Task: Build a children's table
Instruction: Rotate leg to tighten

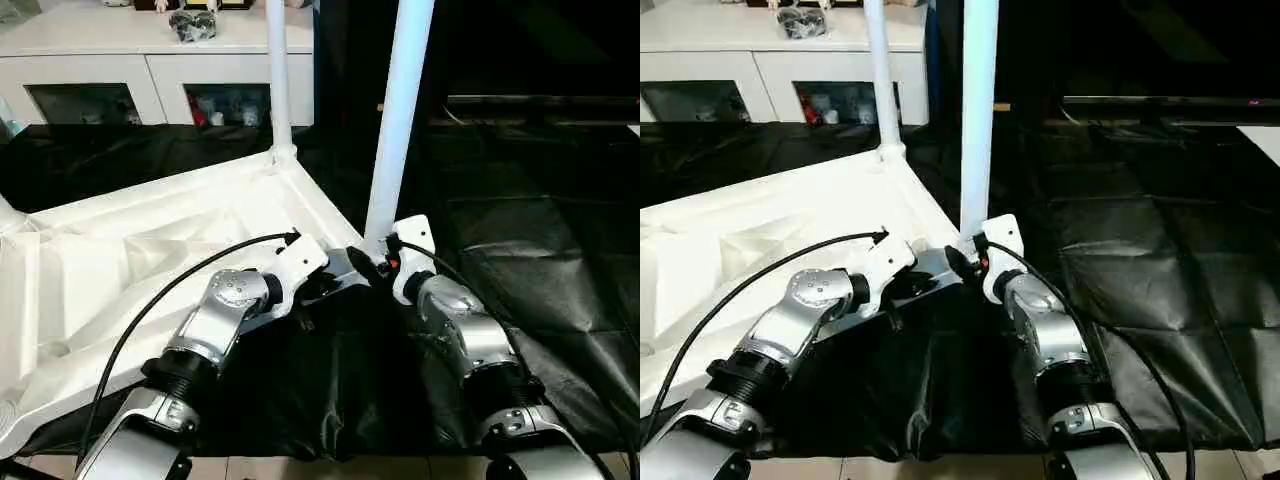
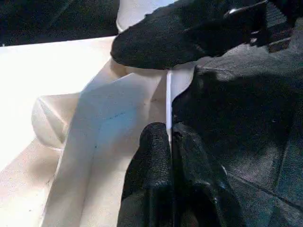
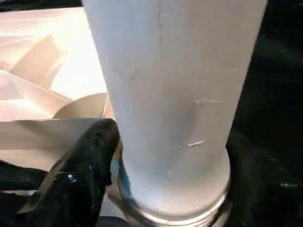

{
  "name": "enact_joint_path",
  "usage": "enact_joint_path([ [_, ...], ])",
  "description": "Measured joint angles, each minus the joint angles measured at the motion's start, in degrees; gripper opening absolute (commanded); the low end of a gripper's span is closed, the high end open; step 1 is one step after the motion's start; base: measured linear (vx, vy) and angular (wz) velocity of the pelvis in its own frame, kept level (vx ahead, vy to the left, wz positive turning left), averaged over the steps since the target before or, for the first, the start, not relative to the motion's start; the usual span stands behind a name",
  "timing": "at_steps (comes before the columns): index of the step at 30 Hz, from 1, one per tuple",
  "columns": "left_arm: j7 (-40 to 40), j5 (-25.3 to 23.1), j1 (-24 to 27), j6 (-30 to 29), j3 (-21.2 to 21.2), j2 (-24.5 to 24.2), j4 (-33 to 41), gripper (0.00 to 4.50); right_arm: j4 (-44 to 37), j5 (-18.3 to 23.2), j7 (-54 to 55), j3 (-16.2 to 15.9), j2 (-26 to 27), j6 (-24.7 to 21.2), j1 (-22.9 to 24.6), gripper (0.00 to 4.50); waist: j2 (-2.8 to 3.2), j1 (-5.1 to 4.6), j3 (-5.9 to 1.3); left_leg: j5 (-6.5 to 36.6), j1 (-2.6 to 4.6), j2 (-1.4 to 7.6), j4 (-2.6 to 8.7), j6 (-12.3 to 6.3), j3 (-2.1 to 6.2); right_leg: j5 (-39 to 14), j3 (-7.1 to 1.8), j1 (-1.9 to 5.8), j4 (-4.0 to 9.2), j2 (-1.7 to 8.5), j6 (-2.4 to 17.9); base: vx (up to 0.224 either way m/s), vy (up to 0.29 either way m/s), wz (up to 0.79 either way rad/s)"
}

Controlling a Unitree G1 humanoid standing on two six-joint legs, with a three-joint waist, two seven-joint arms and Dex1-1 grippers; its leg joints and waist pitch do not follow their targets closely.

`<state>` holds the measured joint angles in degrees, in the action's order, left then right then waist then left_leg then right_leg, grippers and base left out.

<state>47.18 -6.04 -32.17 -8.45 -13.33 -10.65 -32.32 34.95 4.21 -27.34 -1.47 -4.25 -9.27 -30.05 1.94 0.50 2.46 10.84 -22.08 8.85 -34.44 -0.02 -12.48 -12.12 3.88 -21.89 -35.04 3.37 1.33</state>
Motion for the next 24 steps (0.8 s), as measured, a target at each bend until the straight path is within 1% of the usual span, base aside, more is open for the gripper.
enact_joint_path([
  [2,1.63,0.94,0.69,0.40,0.15,-0.67,0.50,0.00,-1.10,-0.01,-4.17,-1.33,-1.66,0.04,0.77,3.91,-0.03,0.02,0.02,0.00,0.00,0.02,0.01,0.00,0.00,-0.01,0.02,0.00,-0.01,0.00,-0.01,0.000,0.000,0.00],
  [3,2.05,1.13,0.90,0.41,0.15,-0.95,0.77,0.00,-1.25,-0.01,-5.44,-1.45,-2.01,0.04,0.87,3.91,-0.03,-0.05,0.02,0.00,0.00,0.03,0.01,0.00,0.00,-0.01,0.03,-0.01,-0.01,-0.01,-0.01,0.000,0.000,0.00],
  [6,4.60,1.93,1.90,0.76,0.10,-2.37,2.05,0.00,-3.00,0.30,-11.30,-3.14,-4.96,-0.01,1.91,3.91,-0.04,-0.05,0.03,0.00,0.01,0.04,0.01,0.00,0.00,-0.01,0.04,-0.01,-0.03,-0.01,-0.02,0.000,0.000,0.00],
  [9,7.62,2.51,2.60,1.29,0.01,-3.37,2.87,0.00,-4.48,0.79,-16.04,-4.03,-6.96,-0.08,2.83,3.91,-0.04,0.02,0.03,0.00,0.00,0.04,0.00,0.00,0.00,-0.01,0.04,-0.01,-0.03,-0.01,-0.02,0.000,0.000,0.00],
  [10,9.01,3.08,2.89,1.33,0.01,-3.99,3.51,0.00,-5.28,0.97,-18.24,-4.77,-8.17,-0.07,3.14,3.91,-0.02,0.11,0.04,0.00,-0.01,0.04,0.00,0.00,0.00,-0.01,0.04,-0.02,-0.03,-0.01,-0.02,0.000,0.000,0.00],
  [12,13.08,4.53,4.03,1.37,-0.23,-5.55,5.19,0.00,-7.32,1.51,-24.16,-6.54,-10.79,-0.07,3.97,3.91,-0.01,0.60,0.05,0.00,-0.02,0.04,0.01,0.00,0.00,-0.01,0.05,-0.01,0.00,-0.01,-0.02,0.000,0.000,0.00],
  [14,16.45,5.36,4.71,1.36,-0.80,-6.49,6.39,0.00,-8.84,2.31,-28.34,-7.78,-12.16,-0.09,4.79,3.91,0.00,1.44,0.05,0.00,-0.03,0.05,0.01,0.00,-0.01,-0.02,0.05,-0.03,-0.01,-0.01,-0.03,0.000,0.000,0.00],
  [17,19.16,6.34,5.24,1.28,-1.11,-7.56,7.19,0.00,-10.66,2.84,-32.49,-8.83,-13.96,-0.37,5.62,3.91,0.01,1.84,0.06,0.00,-0.02,0.05,0.00,0.00,-0.06,-0.02,0.03,-0.03,-0.02,-0.01,-0.03,0.000,0.000,0.00],
  [19,20.65,6.68,5.52,0.91,-1.25,-8.01,7.76,0.00,-12.39,2.92,-34.62,-9.73,-15.50,-0.94,6.30,3.56,-0.01,1.96,0.07,0.00,-0.03,0.05,-0.01,-0.01,-0.08,-0.02,0.02,-0.03,-0.02,0.00,-0.03,0.000,0.000,0.00],
  [21,22.95,7.49,6.09,0.27,-1.68,-8.88,8.62,0.00,-14.76,3.07,-37.47,-10.60,-17.28,-1.92,7.42,3.53,-0.01,2.32,0.07,0.00,-0.02,0.06,-0.01,0.00,-0.08,-0.02,0.03,-0.02,-0.02,0.00,-0.03,0.000,0.000,0.00],
  [24,25.13,7.99,6.57,-0.55,-1.71,-9.56,9.35,0.00,-16.08,3.48,-39.47,-11.43,-18.13,-2.83,7.91,3.13,-0.02,2.50,0.07,0.00,0.00,0.07,-0.01,0.00,-0.08,-0.02,0.03,-0.02,-0.04,0.00,-0.04,0.000,0.000,0.00],
])
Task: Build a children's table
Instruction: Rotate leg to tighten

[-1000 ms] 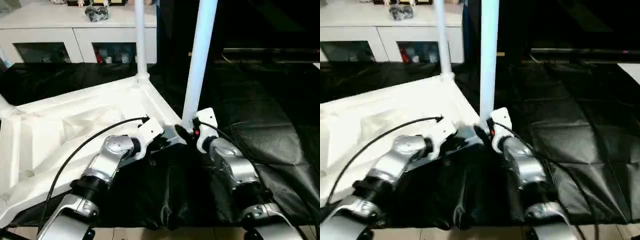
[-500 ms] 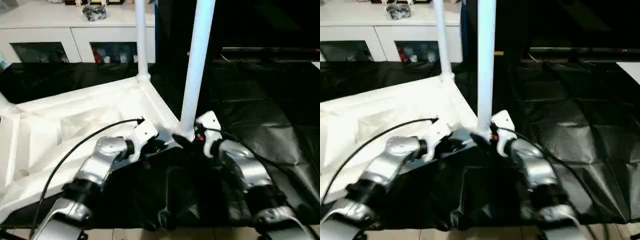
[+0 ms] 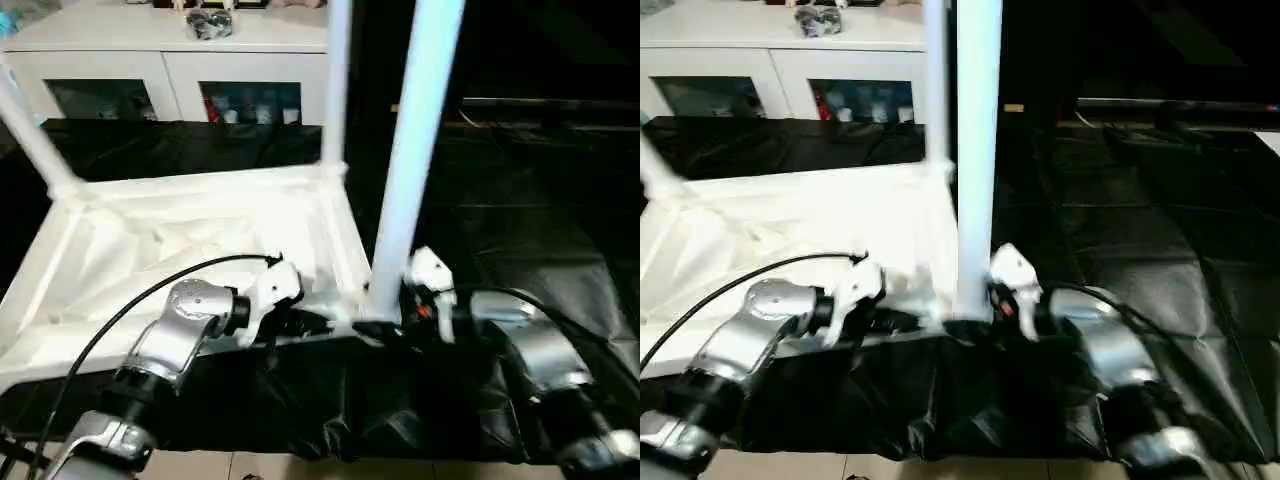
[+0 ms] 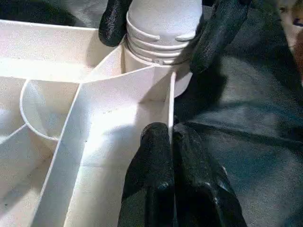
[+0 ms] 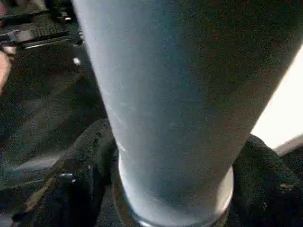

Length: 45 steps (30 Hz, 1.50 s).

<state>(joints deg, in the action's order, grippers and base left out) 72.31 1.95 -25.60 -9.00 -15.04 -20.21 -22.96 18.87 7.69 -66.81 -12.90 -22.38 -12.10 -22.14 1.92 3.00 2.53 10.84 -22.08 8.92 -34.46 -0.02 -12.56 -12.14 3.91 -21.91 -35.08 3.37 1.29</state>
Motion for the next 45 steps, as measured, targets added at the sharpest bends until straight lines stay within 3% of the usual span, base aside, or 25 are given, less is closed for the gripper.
enact_joint_path([
  [7,0.79,0.58,0.27,-1.07,-0.18,-0.39,0.66,0.00,-0.67,0.19,-0.49,-0.37,-0.29,-0.35,0.27,2.79,-0.01,-0.01,0.00,0.00,0.01,0.00,0.00,0.00,-0.02,0.00,-0.02,0.00,0.00,0.00,0.00,0.000,0.000,0.00],
  [12,-2.14,-0.06,0.26,-0.93,0.11,0.49,0.23,0.00,-0.21,-0.60,3.73,1.26,1.58,-0.34,0.90,2.71,-0.01,-0.45,0.00,0.00,0.02,0.00,-0.02,0.00,-0.03,0.00,-0.03,0.01,0.00,0.00,0.00,0.000,0.000,0.00],
  [18,-15.50,-4.27,-3.97,-0.24,1.64,5.98,-6.01,0.00,8.16,-3.32,26.39,7.01,11.49,0.35,-2.81,2.71,-0.17,-1.72,0.01,-0.01,0.13,0.00,-0.02,0.03,-0.02,0.02,-0.05,-0.01,0.02,0.00,0.03,0.000,0.000,0.00],
  [25,-23.52,-6.59,-5.82,-0.37,1.78,9.21,-8.22,0.00,13.69,-4.78,40.07,9.73,17.12,1.84,-6.25,2.70,-0.12,-2.35,-0.03,-0.01,0.10,0.00,-0.02,0.03,-0.02,0.08,-0.06,0.01,0.03,0.00,0.05,0.000,0.000,0.00],
  [26,-23.93,-6.69,-5.90,-0.48,1.78,9.37,-8.22,0.00,14.46,-4.91,40.45,10.01,17.42,2.50,-6.62,3.05,-0.12,-2.40,-0.03,0.00,0.06,0.00,-0.01,0.02,-0.02,0.08,-0.05,0.00,0.05,0.00,0.05,0.000,0.000,0.00],
  [35,-22.65,-6.72,-6.00,-0.51,1.84,9.31,-8.22,0.00,15.60,-4.68,36.60,10.35,16.79,3.85,-7.04,3.97,-0.13,-2.43,-0.01,0.00,0.00,0.00,0.01,0.01,-0.02,0.08,-0.03,-0.04,0.06,0.00,0.04,0.000,0.000,0.00],
  [39,-19.59,-5.94,-5.25,-0.36,1.68,8.07,-7.03,0.00,14.22,-4.02,28.91,8.43,13.21,3.81,-6.37,3.97,-0.13,-2.22,-0.01,0.01,0.00,0.01,0.03,0.00,-0.01,0.07,0.00,-0.04,0.07,0.00,0.04,0.000,0.000,0.00],
  [42,-15.18,-4.46,-4.30,0.93,1.20,5.95,-5.93,0.00,10.18,-2.58,19.25,6.25,8.00,3.54,-3.84,3.97,-0.09,-1.33,0.02,0.01,-0.01,0.03,0.04,0.00,-0.01,0.06,0.02,-0.04,0.07,0.00,0.01,0.000,0.000,0.00],
  [45,-11.73,-3.71,-4.04,1.65,1.02,4.76,-5.82,0.00,8.32,-2.15,14.38,5.41,6.28,3.47,-2.86,3.97,-0.07,-0.94,0.03,0.00,-0.01,0.05,0.01,0.00,-0.01,0.06,0.04,-0.05,0.02,-0.01,0.02,0.000,0.000,0.00],
])
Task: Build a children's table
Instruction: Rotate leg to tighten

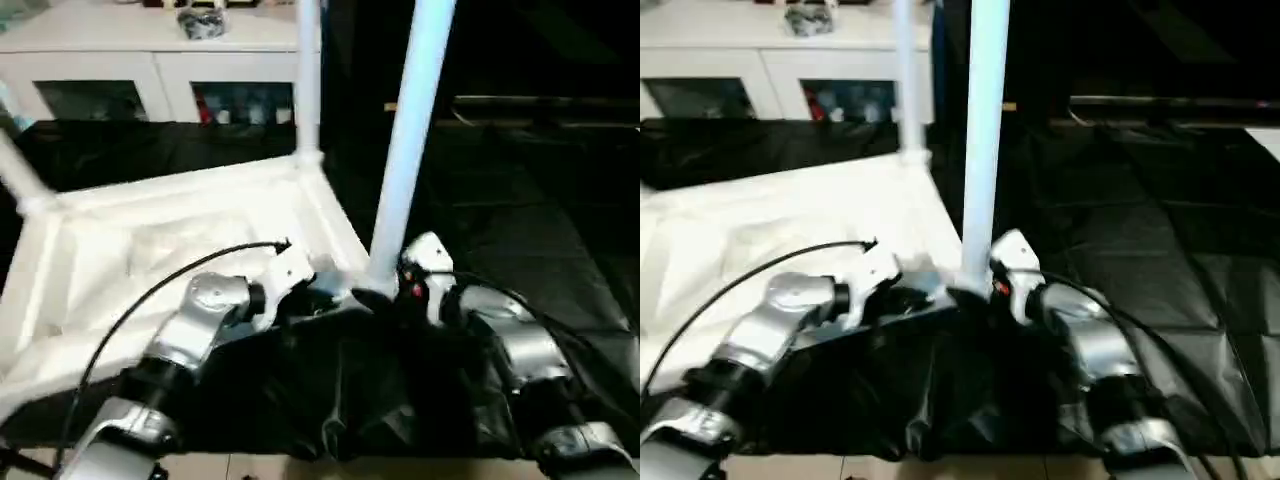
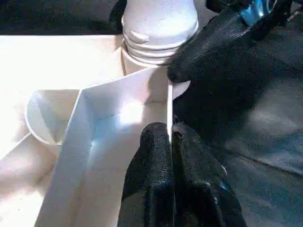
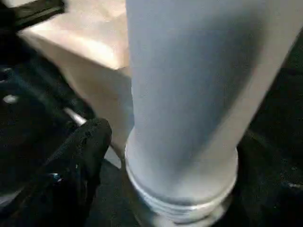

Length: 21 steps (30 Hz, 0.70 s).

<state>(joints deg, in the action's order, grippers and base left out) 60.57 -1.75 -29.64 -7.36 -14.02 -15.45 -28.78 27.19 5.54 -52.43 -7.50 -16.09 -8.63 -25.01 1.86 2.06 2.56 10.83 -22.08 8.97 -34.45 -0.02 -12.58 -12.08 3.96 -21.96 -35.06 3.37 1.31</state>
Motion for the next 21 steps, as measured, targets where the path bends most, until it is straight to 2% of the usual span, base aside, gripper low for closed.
enact_joint_path([
  [3,3.31,1.02,0.47,0.32,-0.36,-1.31,0.65,0.00,-1.57,1.05,-4.87,-1.02,-1.89,-0.37,0.68,3.97,0.00,0.21,0.00,0.00,0.00,0.00,-0.03,0.00,-0.04,0.00,-0.03,0.02,0.01,0.01,0.00,0.000,0.000,0.00],
  [7,7.06,2.14,1.30,0.30,-0.73,-2.80,1.89,0.00,-4.35,1.17,-9.76,-3.32,-4.78,-1.39,1.18,3.70,-0.01,0.53,0.01,0.01,-0.01,0.00,-0.02,0.00,-0.05,0.00,-0.03,0.02,0.03,0.01,0.01,0.000,0.000,0.00],
  [8,7.82,2.31,1.56,0.30,-0.76,-3.17,2.17,0.00,-4.78,1.20,-10.77,-3.77,-5.22,-1.55,1.28,3.50,-0.02,0.63,0.01,0.01,-0.01,0.01,-0.01,0.00,-0.04,0.00,-0.01,0.02,0.02,0.01,0.00,0.000,0.000,0.00],
  [10,8.68,2.66,1.75,0.30,-0.91,-3.56,2.33,0.00,-5.21,1.19,-11.42,-4.13,-5.31,-1.96,1.36,3.44,-0.02,0.72,0.01,0.01,-0.01,0.01,-0.01,0.00,-0.05,0.00,-0.01,0.01,0.02,0.01,0.00,0.000,0.000,0.00],
  [16,9.19,2.77,1.83,0.53,-0.95,-3.79,2.34,0.00,-5.77,0.73,-10.33,-4.08,-4.86,-1.83,1.83,2.97,-0.02,0.84,0.01,0.00,-0.01,0.01,-0.02,0.00,-0.06,0.00,-0.03,0.01,0.03,0.01,0.00,0.000,0.000,0.00],
  [18,8.12,2.58,1.86,0.81,-0.93,-3.62,2.25,0.00,-5.64,0.52,-8.74,-3.89,-4.38,-1.77,1.88,2.79,-0.03,0.67,0.02,0.00,0.00,0.01,-0.02,0.00,-0.05,0.00,-0.03,0.01,0.02,0.01,0.01,0.000,0.000,0.00],
  [21,3.45,1.15,1.33,1.45,-0.58,-2.00,1.06,0.00,-3.81,-0.43,-2.08,-1.67,-1.38,-1.91,1.73,2.73,-0.04,0.05,0.01,0.00,0.03,0.01,-0.03,0.01,-0.05,0.01,-0.05,0.02,0.00,0.01,0.01,0.000,0.000,0.00],
])
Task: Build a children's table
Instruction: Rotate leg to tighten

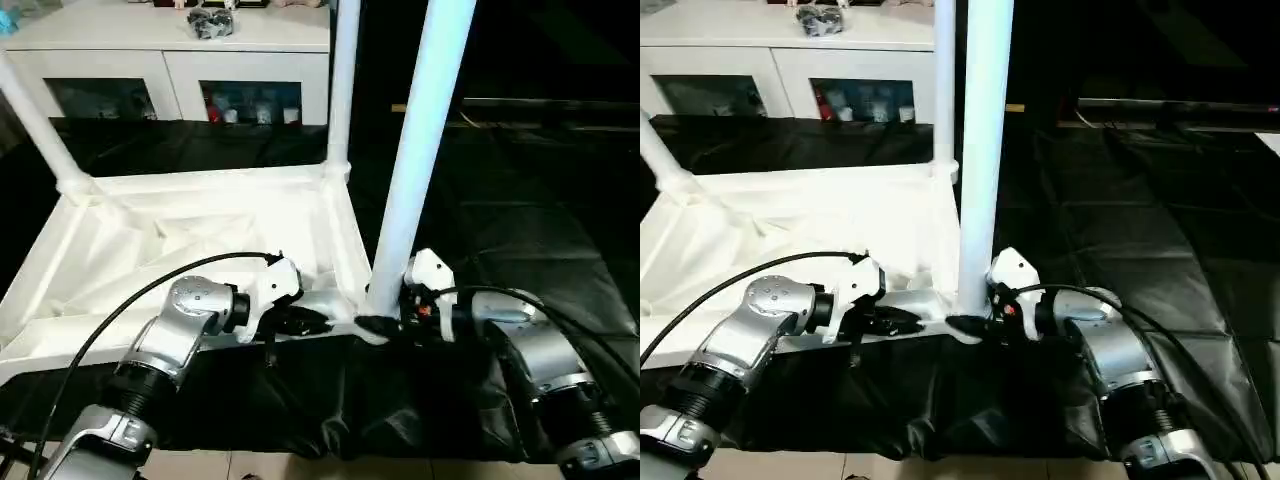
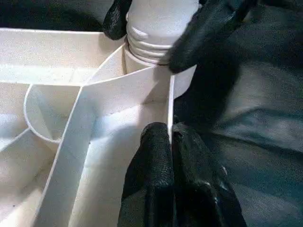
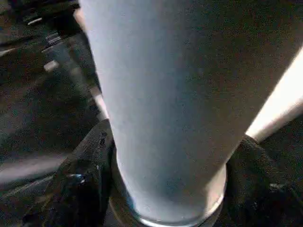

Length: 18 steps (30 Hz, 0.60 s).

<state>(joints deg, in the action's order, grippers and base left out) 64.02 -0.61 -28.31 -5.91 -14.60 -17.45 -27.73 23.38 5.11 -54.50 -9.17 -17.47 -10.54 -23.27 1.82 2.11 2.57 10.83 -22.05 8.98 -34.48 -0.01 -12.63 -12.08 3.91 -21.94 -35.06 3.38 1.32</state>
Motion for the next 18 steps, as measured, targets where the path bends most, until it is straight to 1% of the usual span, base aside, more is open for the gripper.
enact_joint_path([
  [3,-3.34,-0.96,-0.86,0.00,0.17,1.32,-1.23,0.00,1.71,-0.84,5.24,0.87,1.72,0.00,-0.94,2.71,0.00,-0.30,0.00,0.00,0.02,0.00,0.00,0.00,0.00,0.01,-0.01,0.01,0.01,0.00,0.01,0.000,0.000,0.00],
  [6,-10.41,-3.04,-3.68,-0.06,0.94,4.49,-5.55,0.00,6.30,-2.33,18.37,4.20,7.91,0.12,-3.26,2.71,-0.07,-0.55,-0.02,-0.01,0.08,0.00,0.01,0.02,0.00,0.04,-0.01,0.00,-0.02,0.00,0.03,0.000,0.000,0.00],
  [8,-14.43,-4.20,-4.71,-0.29,0.92,6.50,-6.94,0.00,8.56,-2.91,24.86,5.39,9.99,0.18,-4.67,2.70,-0.05,-0.59,-0.03,-0.01,0.09,-0.01,0.00,0.03,-0.01,0.06,-0.05,0.04,0.02,0.00,0.03,0.000,0.000,0.00],
  [10,-17.13,-4.81,-5.65,-0.37,0.93,7.53,-8.15,0.00,10.74,-3.52,29.66,6.35,12.03,0.74,-6.17,2.70,-0.04,-0.58,-0.03,-0.01,0.08,-0.01,0.00,0.03,-0.02,0.07,-0.06,0.00,0.01,0.00,0.03,0.000,0.000,0.00],
  [12,-19.91,-5.51,-6.41,-0.35,1.12,8.79,-9.35,0.00,13.94,-3.90,34.30,6.91,13.61,2.24,-8.08,2.70,0.04,-0.56,-0.07,-0.01,0.08,-0.01,0.01,0.03,-0.03,0.07,-0.06,0.01,0.02,0.00,0.03,0.000,0.000,0.00],
  [14,-21.13,-5.84,-7.13,-0.35,1.22,9.52,-10.24,0.00,16.35,-4.26,36.37,7.71,14.45,4.47,-9.07,2.70,0.07,-0.53,-0.06,0.00,0.04,-0.01,0.04,0.03,-0.03,0.07,-0.05,-0.02,0.05,0.00,0.02,0.000,0.000,0.00],
  [15,-21.13,-5.84,-7.16,-0.33,1.23,9.52,-10.24,0.00,16.70,-4.24,36.43,7.85,14.54,5.12,-9.08,3.05,0.07,-0.51,-0.06,0.00,0.02,-0.01,0.07,0.03,-0.03,0.06,-0.04,-0.02,0.06,0.00,0.02,0.000,0.000,0.00],
  [16,-21.13,-5.84,-7.18,-0.24,1.26,9.54,-10.25,0.00,17.43,-4.10,36.39,8.29,14.78,6.37,-9.10,3.26,0.08,-0.46,-0.06,0.00,0.01,-0.01,0.08,0.02,-0.03,0.05,-0.04,-0.04,0.07,0.00,0.00,0.000,0.000,0.00],
  [17,-21.13,-5.84,-7.18,-0.10,1.27,9.54,-10.25,0.00,17.52,-3.77,36.10,8.66,14.90,6.55,-9.09,3.40,0.09,-0.45,-0.05,0.00,0.00,-0.01,0.10,0.01,-0.03,0.05,-0.03,-0.06,0.06,0.00,0.00,0.000,0.000,0.00],
  [18,-21.10,-5.85,-7.18,-0.07,1.29,9.52,-10.25,0.00,17.53,-3.42,35.44,8.78,14.92,6.57,-9.08,3.40,0.10,-0.44,-0.05,0.00,-0.01,-0.01,0.10,0.01,-0.03,0.05,-0.02,-0.07,0.06,0.00,0.00,0.000,0.000,0.00],
])
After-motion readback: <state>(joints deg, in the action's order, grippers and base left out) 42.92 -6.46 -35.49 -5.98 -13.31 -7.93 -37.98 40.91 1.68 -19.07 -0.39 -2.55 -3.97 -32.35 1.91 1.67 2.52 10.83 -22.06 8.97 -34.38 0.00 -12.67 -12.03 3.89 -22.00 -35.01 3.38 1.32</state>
